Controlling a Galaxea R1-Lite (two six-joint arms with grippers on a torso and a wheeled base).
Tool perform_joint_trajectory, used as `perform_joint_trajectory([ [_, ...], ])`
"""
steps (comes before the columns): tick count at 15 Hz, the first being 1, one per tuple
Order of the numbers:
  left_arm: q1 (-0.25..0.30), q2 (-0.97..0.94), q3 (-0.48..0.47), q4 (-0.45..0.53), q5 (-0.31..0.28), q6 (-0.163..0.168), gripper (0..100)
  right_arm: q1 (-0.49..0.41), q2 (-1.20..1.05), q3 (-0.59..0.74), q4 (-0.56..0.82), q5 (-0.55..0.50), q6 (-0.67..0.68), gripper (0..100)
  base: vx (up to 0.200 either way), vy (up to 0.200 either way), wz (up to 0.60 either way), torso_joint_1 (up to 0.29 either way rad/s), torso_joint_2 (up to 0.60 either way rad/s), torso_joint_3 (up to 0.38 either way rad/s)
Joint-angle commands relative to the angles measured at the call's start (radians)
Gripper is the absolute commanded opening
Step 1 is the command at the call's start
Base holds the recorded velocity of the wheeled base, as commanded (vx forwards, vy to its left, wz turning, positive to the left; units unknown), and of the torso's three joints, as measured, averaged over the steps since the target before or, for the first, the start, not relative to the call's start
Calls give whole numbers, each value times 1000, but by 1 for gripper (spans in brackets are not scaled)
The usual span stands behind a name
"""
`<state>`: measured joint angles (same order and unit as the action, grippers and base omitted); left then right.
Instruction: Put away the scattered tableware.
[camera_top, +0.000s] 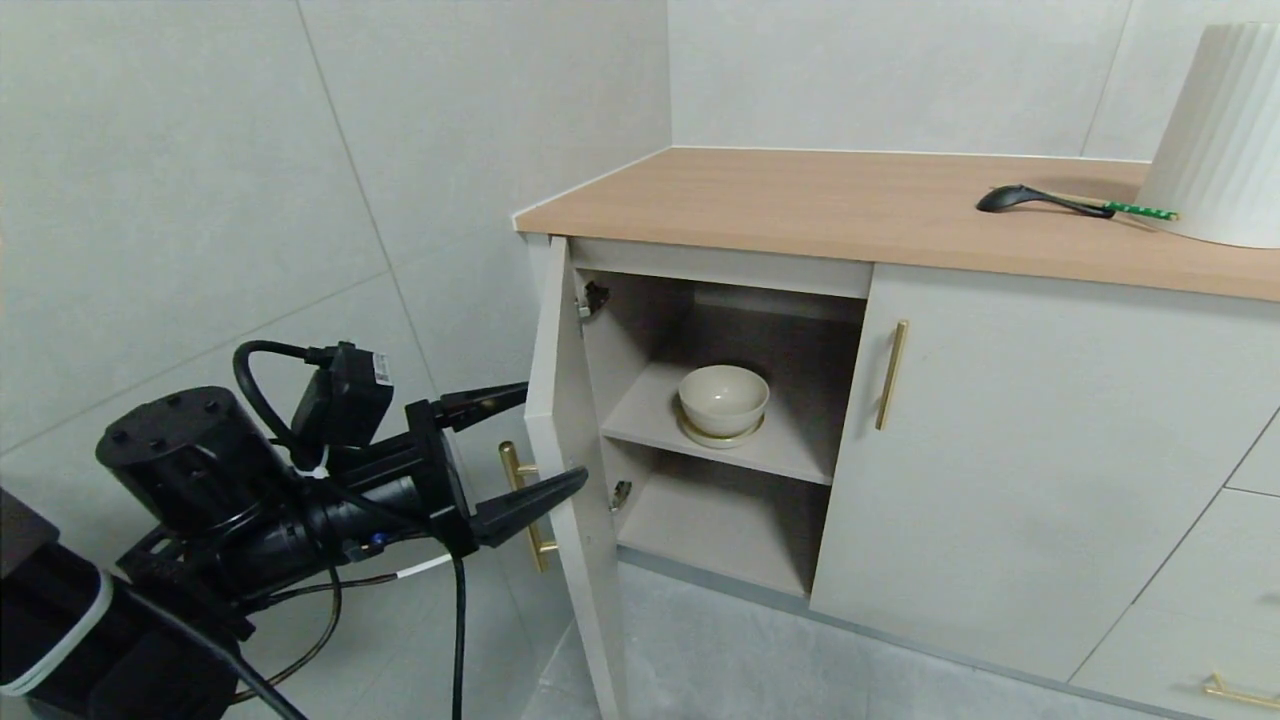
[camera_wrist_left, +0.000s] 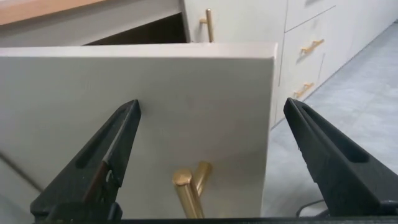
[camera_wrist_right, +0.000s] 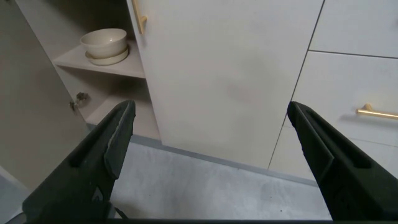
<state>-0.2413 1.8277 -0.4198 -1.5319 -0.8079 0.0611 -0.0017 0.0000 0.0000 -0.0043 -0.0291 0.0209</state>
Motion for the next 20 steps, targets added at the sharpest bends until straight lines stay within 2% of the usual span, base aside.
perform_joint_trajectory([
  [1, -39, 32, -20, -1, -1, 0, 100, 0, 0, 0, 0, 0, 1, 100, 0, 0, 0, 0, 0, 0],
  [3, -69, 59, -53, -1, -1, -3, 100, 0, 0, 0, 0, 0, 4, 100, 0, 0, 0, 0, 0, 0],
  [9, -90, 134, -157, -2, 1, -3, 100, 0, 2, 0, 0, 0, 2, 100, 0, 0, 0, 0, 0, 0],
  [12, -151, 153, -198, -4, 1, -3, 100, 0, 2, 0, 0, 0, 2, 100, 0, 0, 0, 0, 0, 0],
  [14, -191, 131, -188, -10, 3, -3, 100, 0, 2, 0, 0, -2, 2, 100, 0, 0, 0, 0, 0, 0],
  [16, -201, 96, -165, -19, 19, -18, 100, 0, 2, 0, 0, -2, 2, 100, 0, 0, 0, 0, 0, 0],
  [20, -201, -22, -43, -22, 33, -17, 100, 0, 2, 0, 0, -2, 2, 100, 0, 0, 0, 0, 0, 0],
])
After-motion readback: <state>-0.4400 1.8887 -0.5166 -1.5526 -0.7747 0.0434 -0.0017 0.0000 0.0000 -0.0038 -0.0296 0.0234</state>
